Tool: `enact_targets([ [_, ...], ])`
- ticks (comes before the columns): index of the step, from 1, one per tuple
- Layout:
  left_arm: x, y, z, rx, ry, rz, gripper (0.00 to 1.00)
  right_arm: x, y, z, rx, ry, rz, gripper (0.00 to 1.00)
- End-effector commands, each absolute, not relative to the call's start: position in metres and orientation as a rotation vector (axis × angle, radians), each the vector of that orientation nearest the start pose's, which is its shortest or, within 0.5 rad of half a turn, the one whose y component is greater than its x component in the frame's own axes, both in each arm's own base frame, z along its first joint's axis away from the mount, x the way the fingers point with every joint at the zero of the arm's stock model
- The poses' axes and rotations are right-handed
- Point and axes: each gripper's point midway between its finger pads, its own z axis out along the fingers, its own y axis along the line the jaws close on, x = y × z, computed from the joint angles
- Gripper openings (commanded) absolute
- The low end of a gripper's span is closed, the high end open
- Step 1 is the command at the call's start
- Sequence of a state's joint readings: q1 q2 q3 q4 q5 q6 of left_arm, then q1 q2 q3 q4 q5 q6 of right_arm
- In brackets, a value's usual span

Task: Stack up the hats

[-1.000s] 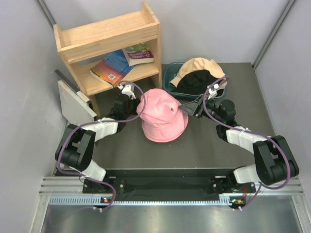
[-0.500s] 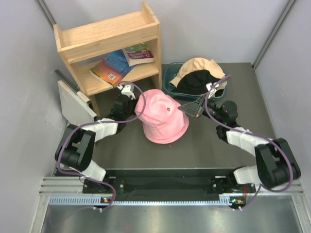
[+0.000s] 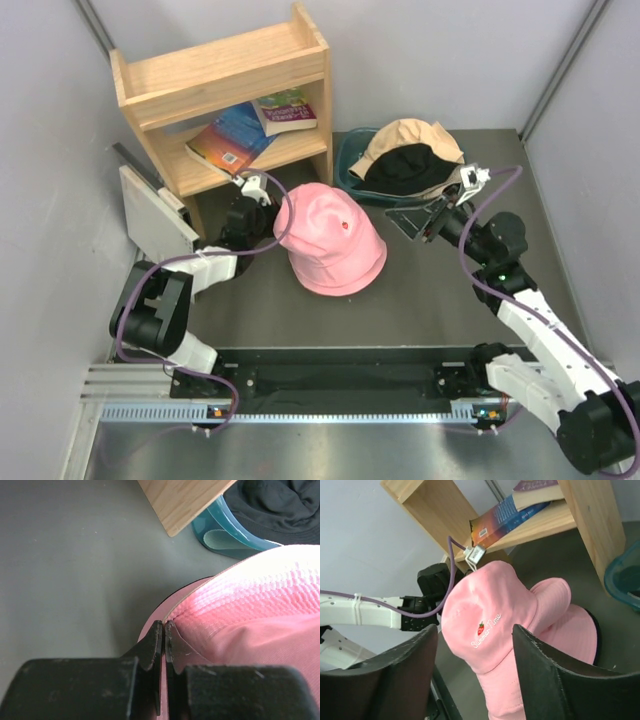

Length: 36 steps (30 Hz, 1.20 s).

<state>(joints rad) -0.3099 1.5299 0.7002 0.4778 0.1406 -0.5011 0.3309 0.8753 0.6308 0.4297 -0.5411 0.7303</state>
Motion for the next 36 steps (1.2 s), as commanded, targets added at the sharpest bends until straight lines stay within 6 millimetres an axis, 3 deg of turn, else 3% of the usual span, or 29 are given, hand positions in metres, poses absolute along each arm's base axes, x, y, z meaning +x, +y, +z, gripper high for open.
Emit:
enact_targets([
  [1,0.408,-0.17,0.124,-0.094,1.932,-0.645,0.0,0.272,0.218,0.279,-0.168,1.652,1.252,0.67],
  [3,0.408,-0.17,0.123,-0.09,1.93,-0.644,0.0,0.269,0.223,0.256,-0.12,1.708,1.328,0.72],
  [10,0.41,-0.171,0.126,-0.079,1.926,-0.644,0.0,0.26,0.221,0.235,-0.002,1.745,1.401,0.81],
  [17,0.41,-0.172,0.128,-0.075,1.919,-0.653,0.0,0.249,0.221,0.238,0.087,1.753,1.503,0.88],
  [27,0.409,-0.173,0.13,-0.071,1.915,-0.658,0.0,0.242,0.227,0.227,0.115,1.808,1.53,0.89],
  [36,0.407,-0.174,0.132,-0.071,1.905,-0.67,0.0,0.229,0.241,0.249,0.143,1.696,1.773,0.89],
])
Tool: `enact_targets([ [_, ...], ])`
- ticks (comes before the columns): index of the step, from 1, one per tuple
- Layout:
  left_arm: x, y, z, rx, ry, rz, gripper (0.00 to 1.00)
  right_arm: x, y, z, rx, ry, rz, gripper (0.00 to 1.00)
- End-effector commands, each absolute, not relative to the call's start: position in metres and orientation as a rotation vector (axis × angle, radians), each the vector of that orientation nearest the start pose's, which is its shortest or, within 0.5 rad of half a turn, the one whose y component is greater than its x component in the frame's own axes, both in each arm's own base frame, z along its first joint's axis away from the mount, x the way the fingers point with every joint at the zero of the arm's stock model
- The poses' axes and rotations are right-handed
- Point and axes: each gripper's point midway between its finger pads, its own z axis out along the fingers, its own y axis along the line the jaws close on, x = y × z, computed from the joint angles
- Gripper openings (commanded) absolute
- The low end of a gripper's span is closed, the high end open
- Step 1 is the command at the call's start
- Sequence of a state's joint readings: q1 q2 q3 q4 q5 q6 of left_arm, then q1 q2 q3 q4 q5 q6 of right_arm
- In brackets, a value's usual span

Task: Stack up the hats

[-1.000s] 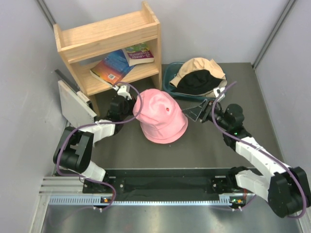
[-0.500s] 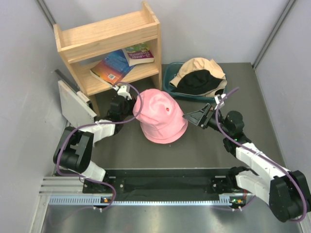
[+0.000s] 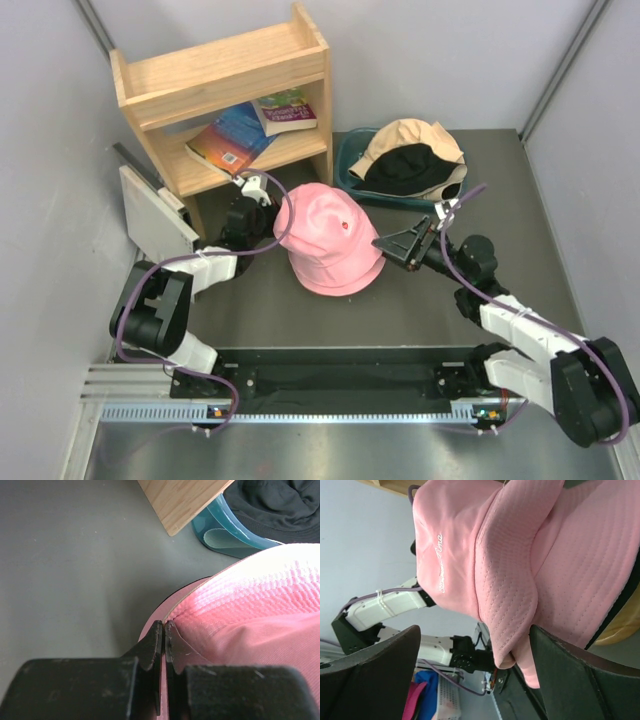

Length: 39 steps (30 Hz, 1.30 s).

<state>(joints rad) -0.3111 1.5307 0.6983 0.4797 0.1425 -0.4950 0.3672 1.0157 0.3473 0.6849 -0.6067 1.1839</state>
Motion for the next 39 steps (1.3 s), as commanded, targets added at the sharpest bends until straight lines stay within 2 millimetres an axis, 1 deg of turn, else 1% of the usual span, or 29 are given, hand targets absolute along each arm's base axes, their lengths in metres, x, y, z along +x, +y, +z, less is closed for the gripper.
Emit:
enact_targets([
  [1,0.407,-0.174,0.132,-0.07,1.907,-0.669,0.0,0.229,0.242,0.249,0.147,1.693,1.779,0.89],
  [2,0.407,-0.174,0.132,-0.068,1.905,-0.668,0.0,0.23,0.243,0.249,0.16,1.695,1.791,0.89],
  [3,0.406,-0.174,0.132,-0.065,1.905,-0.668,0.0,0.23,0.243,0.254,0.153,1.665,1.798,0.89],
  [6,0.405,-0.174,0.132,-0.051,1.896,-0.672,0.0,0.235,0.243,0.26,0.173,1.628,1.801,0.89],
  [9,0.403,-0.175,0.13,-0.034,1.892,-0.676,0.0,0.238,0.241,0.272,0.172,1.568,1.819,0.88],
  [12,0.402,-0.175,0.129,-0.02,1.891,-0.671,0.0,0.24,0.238,0.29,0.179,1.478,1.851,0.88],
  [13,0.401,-0.175,0.127,-0.017,1.895,-0.667,0.0,0.241,0.239,0.291,0.178,1.469,1.853,0.88],
  [15,0.402,-0.174,0.13,-0.005,1.882,-0.662,0.0,0.248,0.239,0.293,0.182,1.455,1.834,0.88],
  [16,0.401,-0.174,0.129,-0.002,1.88,-0.662,0.0,0.252,0.24,0.289,0.192,1.467,1.825,0.88],
  [18,0.401,-0.176,0.131,0.008,1.873,-0.67,0.0,0.259,0.242,0.29,0.184,1.46,1.811,0.88],
  [19,0.401,-0.177,0.131,0.012,1.872,-0.674,0.0,0.265,0.245,0.285,0.191,1.471,1.809,0.88],
  [20,0.401,-0.177,0.132,0.015,1.869,-0.675,0.0,0.267,0.245,0.286,0.194,1.463,1.815,0.88],
  [21,0.401,-0.177,0.133,0.017,1.867,-0.678,0.0,0.269,0.246,0.292,0.178,1.43,1.825,0.88],
  [22,0.4,-0.178,0.133,0.021,1.867,-0.68,0.0,0.274,0.248,0.286,0.191,1.444,1.827,0.88],
  [24,0.4,-0.179,0.135,0.031,1.86,-0.687,0.0,0.276,0.251,0.291,0.173,1.419,1.835,0.87],
  [25,0.4,-0.179,0.136,0.034,1.857,-0.688,0.0,0.281,0.253,0.287,0.176,1.43,1.827,0.87],
  [26,0.4,-0.18,0.136,0.039,1.857,-0.688,0.0,0.283,0.255,0.291,0.159,1.419,1.819,0.87],
  [27,0.4,-0.179,0.136,0.039,1.855,-0.687,0.0,0.286,0.256,0.291,0.158,1.42,1.809,0.87],
  [28,0.399,-0.18,0.137,0.044,1.852,-0.688,0.0,0.291,0.258,0.285,0.166,1.439,1.794,0.87],
  [29,0.399,-0.18,0.138,0.045,1.85,-0.69,0.0,0.295,0.259,0.287,0.144,1.432,1.769,0.87],
  [30,0.399,-0.18,0.138,0.049,1.847,-0.692,0.0,0.3,0.26,0.284,0.148,1.44,1.751,0.87],
  [31,0.398,-0.18,0.137,0.05,1.848,-0.696,0.0,0.306,0.262,0.276,0.164,1.471,1.733,0.87],
  [32,0.398,-0.181,0.138,0.051,1.842,-0.702,0.0,0.31,0.264,0.278,0.143,1.466,1.714,0.87],
  [33,0.397,-0.181,0.139,0.049,1.841,-0.705,0.0,0.314,0.265,0.276,0.143,1.474,1.705,0.86],
  [34,0.396,-0.182,0.137,0.05,1.845,-0.709,0.0,0.319,0.267,0.269,0.15,1.493,1.697,0.86],
  [36,0.395,-0.182,0.139,0.051,1.834,-0.715,0.0,0.324,0.271,0.271,0.139,1.488,1.705,0.84],
  [37,0.395,-0.182,0.139,0.052,1.834,-0.714,0.0,0.327,0.274,0.265,0.14,1.504,1.709,0.82],
  [38,0.395,-0.182,0.142,0.049,1.828,-0.716,0.0,0.329,0.274,0.27,0.125,1.486,1.713,0.81],
  [39,0.394,-0.181,0.141,0.049,1.831,-0.713,0.0,0.33,0.276,0.268,0.126,1.492,1.715,0.79],
])
